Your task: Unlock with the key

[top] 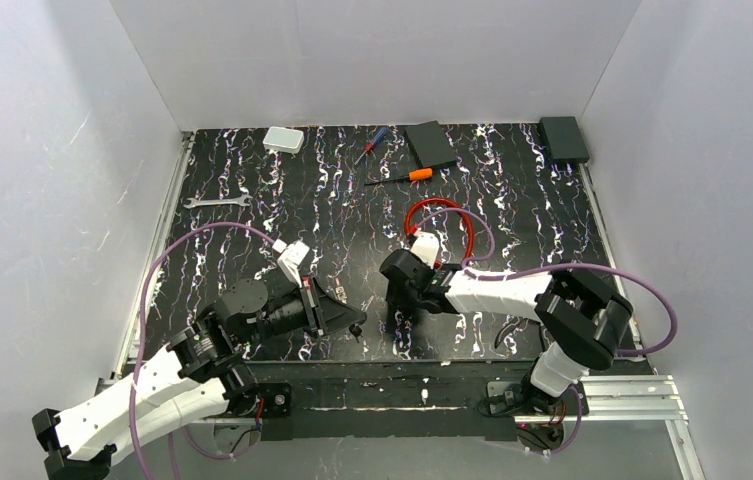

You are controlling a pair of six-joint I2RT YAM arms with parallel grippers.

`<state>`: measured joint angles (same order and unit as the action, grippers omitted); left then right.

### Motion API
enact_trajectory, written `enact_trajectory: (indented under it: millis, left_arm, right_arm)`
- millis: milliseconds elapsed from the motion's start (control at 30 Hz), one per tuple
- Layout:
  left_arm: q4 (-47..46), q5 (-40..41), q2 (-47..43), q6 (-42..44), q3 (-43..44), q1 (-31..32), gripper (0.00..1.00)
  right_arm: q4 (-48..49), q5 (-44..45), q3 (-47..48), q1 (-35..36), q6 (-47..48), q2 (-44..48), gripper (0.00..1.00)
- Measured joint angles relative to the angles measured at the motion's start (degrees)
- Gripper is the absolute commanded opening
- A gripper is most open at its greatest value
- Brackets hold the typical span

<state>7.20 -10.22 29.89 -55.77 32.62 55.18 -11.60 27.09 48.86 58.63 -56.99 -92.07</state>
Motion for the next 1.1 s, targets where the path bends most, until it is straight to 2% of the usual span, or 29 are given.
enact_trajectory:
  millis: [67,100,300,433,567,667,900,1100]
  left_arm:
    - [0.8,0.3,0.0,0.3,0.0,0.0,0.0]
    - [1.1,0.4,0.0,0.4,0.0,0.0,0.0]
    - [3.7,0.6,0.0,1.6,0.2,0.0,0.0]
    - [5.5,0.0,-0.1,2.4,2.0,0.0,0.0]
    - [4.8,-2.5,-0.8,2.7,3.6,0.0,0.0]
    - [3.2,-4.9,-0.9,2.7,4.3,0.0,0.0]
    - [0.5,-9.6,0.4,2.6,6.5,0.0,0.0]
    - [-1.4,-11.2,1.4,2.2,6.8,0.0,0.0]
  right_arm:
    - [0.8,-0.4,0.0,0.0,0.2,0.0,0.82]
    - [1.5,-0.6,0.0,0.0,0.2,0.2,0.84]
    - [1.2,-3.1,0.0,0.0,5.3,5.2,0.85]
    - [6.9,-6.8,-4.0,0.0,14.4,19.2,0.86]
    - [16.9,-14.9,-12.3,-0.2,22.8,38.2,0.85]
    - [21.8,-23.7,-14.1,-0.5,26.1,45.6,0.82]
    - [31.1,-41.7,-14.1,-0.5,25.6,46.9,0.73]
    - [35.0,-47.8,-14.1,-0.5,23.5,45.3,0.69]
